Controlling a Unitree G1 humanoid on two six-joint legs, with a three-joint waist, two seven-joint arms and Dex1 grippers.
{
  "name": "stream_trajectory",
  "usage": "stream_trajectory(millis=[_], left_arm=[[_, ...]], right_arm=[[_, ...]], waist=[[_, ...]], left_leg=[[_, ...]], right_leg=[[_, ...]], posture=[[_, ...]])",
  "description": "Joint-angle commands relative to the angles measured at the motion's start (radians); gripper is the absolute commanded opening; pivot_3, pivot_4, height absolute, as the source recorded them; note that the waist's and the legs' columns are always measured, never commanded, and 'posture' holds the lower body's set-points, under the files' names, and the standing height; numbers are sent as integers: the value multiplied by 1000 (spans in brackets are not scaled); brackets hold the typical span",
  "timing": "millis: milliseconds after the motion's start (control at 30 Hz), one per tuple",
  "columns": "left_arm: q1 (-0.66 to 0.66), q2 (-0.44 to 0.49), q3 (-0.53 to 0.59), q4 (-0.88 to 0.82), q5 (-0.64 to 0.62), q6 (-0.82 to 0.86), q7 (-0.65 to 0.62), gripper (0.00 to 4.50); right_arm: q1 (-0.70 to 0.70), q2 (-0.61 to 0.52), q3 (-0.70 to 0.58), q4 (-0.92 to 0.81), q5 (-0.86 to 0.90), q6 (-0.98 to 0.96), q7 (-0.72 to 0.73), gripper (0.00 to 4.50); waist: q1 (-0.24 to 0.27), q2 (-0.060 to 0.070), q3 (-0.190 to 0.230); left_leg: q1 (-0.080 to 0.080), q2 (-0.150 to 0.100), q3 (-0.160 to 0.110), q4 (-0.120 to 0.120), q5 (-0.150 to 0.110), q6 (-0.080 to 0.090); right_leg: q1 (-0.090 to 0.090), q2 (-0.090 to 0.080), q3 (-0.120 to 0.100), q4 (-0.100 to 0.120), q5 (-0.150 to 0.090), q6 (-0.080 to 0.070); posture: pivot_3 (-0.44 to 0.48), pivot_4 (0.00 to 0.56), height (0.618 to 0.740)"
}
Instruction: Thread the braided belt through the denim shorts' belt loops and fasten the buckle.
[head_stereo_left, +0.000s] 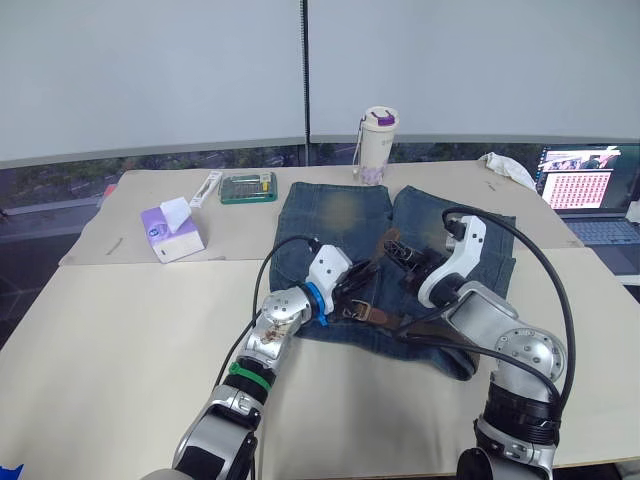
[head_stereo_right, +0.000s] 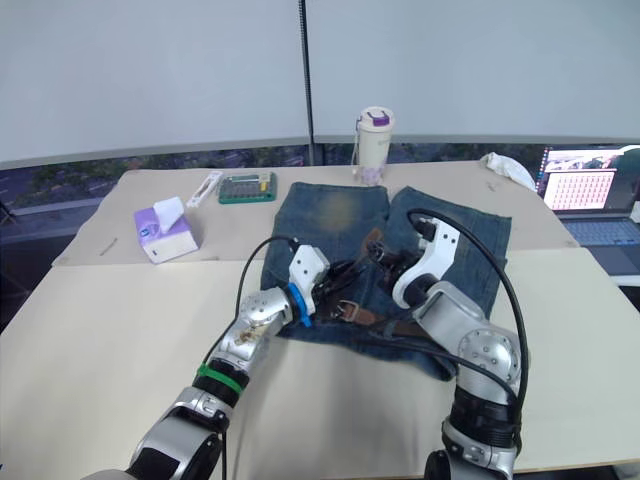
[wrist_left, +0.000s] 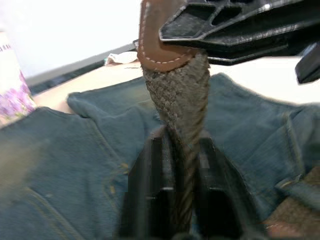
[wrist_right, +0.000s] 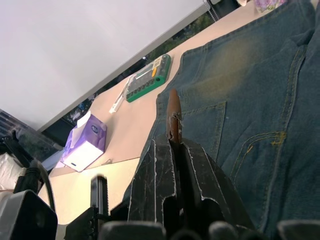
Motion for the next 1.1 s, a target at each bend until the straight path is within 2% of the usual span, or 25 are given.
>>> stream_trajectory(millis=[33,167,233,400,567,600,733,767,800,1000,1100], left_arm=[[-15,32,48,-87,-118,102,-105,2351],[-36,99,90,-93,-166,149,-171,3765],[-43,142,95,-79,-172,161,-219,4437],[-46,196,88,-46,-163,179,-294,4492],[-59,187,72,21,-113,129,-274,4492],[-63,183,72,34,-106,117,-267,3960],[-83,164,76,99,-70,54,-225,2729],[-87,159,75,112,-64,40,-222,2228],[-87,153,73,118,-62,32,-224,2033],[-75,124,50,128,-50,6,-252,11],[-74,106,36,135,-39,-2,-259,11]], right_arm=[[0,-44,-20,-23,21,-15,16,0],[52,-168,-21,-29,2,3,76,0],[99,-278,14,-35,-39,11,140,0],[203,-485,112,-53,-137,-10,283,0],[222,-492,149,-70,-169,-35,333,0],[225,-489,156,-75,-177,-36,338,0],[237,-504,178,-94,-217,-43,359,0],[239,-512,180,-98,-229,-46,367,0],[241,-516,179,-100,-237,-47,373,0],[241,-518,172,-109,-261,-48,395,0],[242,-510,167,-115,-269,-45,400,0]], waist=[[-3,0,0],[-5,0,0],[-6,1,0],[-4,1,1],[-4,0,2],[-4,0,2],[3,-1,2],[4,-1,2],[6,-1,2],[8,-2,3],[7,-2,3]], left_leg=[[0,0,0,0,0,0],[1,0,0,0,0,0],[1,0,0,0,0,0],[1,0,1,1,0,1],[2,0,1,1,0,1],[2,0,1,1,0,1],[1,0,0,1,0,1],[1,0,0,2,0,1],[1,0,0,2,0,1],[1,0,0,2,0,1],[1,0,0,2,0,1]], right_leg=[[0,0,0,0,0,0],[1,0,-1,0,0,0],[1,1,-1,-1,0,0],[4,0,-2,-2,0,0],[5,0,-2,-3,0,1],[5,0,-2,-3,0,1],[5,0,-2,-3,0,1],[5,0,-1,-3,0,1],[5,0,-1,-3,0,1],[5,0,-1,-3,0,1],[5,0,-1,-3,0,1]], posture=[[0,150,740],[0,150,740],[0,150,740],[0,150,740],[0,150,740],[0,150,740],[0,150,740],[0,150,740],[0,150,740],[0,150,740],[0,150,740]])
